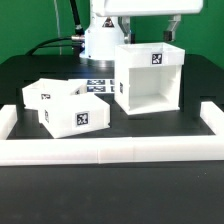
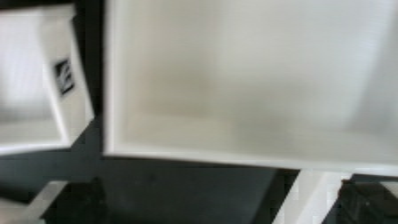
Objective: Assemble drawer
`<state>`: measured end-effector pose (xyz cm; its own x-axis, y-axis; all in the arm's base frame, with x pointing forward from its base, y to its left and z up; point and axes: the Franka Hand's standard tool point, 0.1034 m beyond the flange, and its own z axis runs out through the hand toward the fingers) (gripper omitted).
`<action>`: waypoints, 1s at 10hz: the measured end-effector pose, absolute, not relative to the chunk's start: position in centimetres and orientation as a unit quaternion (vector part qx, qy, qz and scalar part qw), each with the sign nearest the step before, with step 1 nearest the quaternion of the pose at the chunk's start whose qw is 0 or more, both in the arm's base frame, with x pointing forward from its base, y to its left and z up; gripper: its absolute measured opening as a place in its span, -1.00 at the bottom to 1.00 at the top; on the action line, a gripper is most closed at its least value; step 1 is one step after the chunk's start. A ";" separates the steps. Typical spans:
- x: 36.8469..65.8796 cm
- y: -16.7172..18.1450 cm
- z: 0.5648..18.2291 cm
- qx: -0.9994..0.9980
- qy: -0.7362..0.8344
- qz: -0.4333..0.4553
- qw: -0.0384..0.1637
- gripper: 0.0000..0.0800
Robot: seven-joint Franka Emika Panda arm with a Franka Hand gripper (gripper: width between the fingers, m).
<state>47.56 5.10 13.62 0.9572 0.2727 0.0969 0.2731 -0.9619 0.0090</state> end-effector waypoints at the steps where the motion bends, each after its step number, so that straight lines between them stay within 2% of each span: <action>1: 47.0 6.0 13.7 -0.995 -0.091 -0.048 0.009 0.62; 4: 44.8 8.4 13.6 -0.996 -0.071 -0.036 0.031 0.62; 8: 44.7 8.7 13.4 -0.996 -0.068 -0.044 0.031 0.62; 10: 42.9 9.7 12.3 -0.995 -0.074 -0.051 0.033 0.62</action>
Offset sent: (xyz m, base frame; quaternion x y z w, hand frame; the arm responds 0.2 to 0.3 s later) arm -0.0470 0.0382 -0.0021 0.0567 -0.0204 0.0410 0.9973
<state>42.90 9.67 12.33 0.9837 0.1446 0.1064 0.1514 -0.9867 -0.0586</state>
